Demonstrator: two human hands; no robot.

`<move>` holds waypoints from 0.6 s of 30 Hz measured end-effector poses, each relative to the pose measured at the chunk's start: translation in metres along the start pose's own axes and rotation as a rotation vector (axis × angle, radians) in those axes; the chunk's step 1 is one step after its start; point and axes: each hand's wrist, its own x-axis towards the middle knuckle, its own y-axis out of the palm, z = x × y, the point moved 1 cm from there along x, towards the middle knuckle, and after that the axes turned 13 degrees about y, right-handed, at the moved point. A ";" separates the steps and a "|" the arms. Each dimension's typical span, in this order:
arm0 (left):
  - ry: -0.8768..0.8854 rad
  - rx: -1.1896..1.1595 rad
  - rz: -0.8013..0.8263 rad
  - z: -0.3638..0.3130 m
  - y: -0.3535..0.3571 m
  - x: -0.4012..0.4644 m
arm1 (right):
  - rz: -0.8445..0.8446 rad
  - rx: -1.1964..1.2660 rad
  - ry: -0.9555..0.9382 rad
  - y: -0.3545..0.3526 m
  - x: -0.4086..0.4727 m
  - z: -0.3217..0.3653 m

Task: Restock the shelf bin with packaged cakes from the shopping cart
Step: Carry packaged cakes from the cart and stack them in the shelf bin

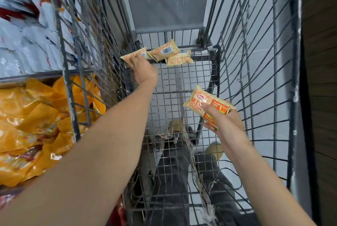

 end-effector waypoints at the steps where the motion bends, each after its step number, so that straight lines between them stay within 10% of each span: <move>1: 0.043 0.133 0.042 0.008 0.001 0.010 | 0.017 -0.010 -0.004 0.002 -0.003 0.000; 12: 0.210 0.638 0.192 0.041 0.018 0.066 | 0.038 -0.023 -0.026 0.018 0.015 -0.004; 18: 0.212 0.433 0.061 0.030 0.000 0.016 | 0.035 0.022 -0.018 0.013 -0.001 -0.008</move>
